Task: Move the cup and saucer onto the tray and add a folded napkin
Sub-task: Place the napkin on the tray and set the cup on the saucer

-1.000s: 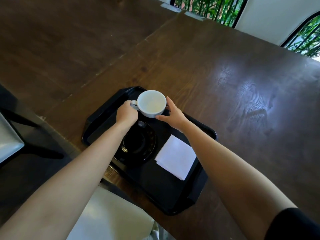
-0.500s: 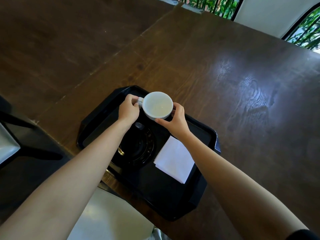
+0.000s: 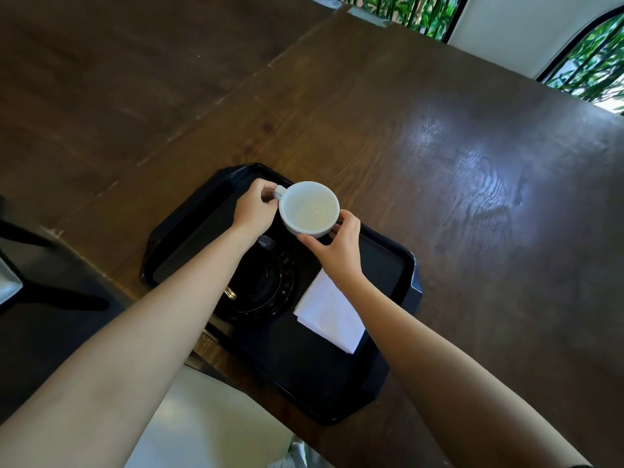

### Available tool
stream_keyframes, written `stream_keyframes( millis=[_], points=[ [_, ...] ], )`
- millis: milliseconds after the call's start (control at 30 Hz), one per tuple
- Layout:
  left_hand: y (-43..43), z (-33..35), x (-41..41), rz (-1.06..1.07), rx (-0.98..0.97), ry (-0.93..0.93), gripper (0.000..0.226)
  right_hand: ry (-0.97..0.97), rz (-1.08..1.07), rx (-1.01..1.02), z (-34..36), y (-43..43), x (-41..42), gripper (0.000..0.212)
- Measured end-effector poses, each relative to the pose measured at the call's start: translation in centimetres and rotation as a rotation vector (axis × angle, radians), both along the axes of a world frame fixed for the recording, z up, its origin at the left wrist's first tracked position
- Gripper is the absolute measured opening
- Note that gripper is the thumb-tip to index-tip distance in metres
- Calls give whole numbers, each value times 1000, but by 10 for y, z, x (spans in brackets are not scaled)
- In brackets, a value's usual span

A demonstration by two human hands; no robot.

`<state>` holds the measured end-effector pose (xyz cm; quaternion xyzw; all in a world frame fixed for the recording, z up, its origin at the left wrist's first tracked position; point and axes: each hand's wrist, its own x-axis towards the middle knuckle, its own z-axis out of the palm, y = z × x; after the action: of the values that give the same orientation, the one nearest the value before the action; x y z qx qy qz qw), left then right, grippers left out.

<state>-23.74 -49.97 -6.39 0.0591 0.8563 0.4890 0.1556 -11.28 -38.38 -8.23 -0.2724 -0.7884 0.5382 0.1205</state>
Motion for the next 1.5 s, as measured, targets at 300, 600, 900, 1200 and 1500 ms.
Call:
stream_keyframes(
  millis=[300,600,900,1200,1500],
  points=[
    [-41,20,-5,-57,-154,-34,40,-172,-12,227,12,-7,21,66],
    [-127,6,40,-201,-429,-55,50,-271,510,738,8,-52,60,83],
    [-130,-7,56,-127,-383,58,55,-281,507,727,7,-56,64,90],
    [-118,20,86,-165,-542,294,48,-270,403,613,20,-31,77,80],
    [-34,1,225,-520,-329,323,48,-575,569,731,17,-6,122,93]
  ],
)
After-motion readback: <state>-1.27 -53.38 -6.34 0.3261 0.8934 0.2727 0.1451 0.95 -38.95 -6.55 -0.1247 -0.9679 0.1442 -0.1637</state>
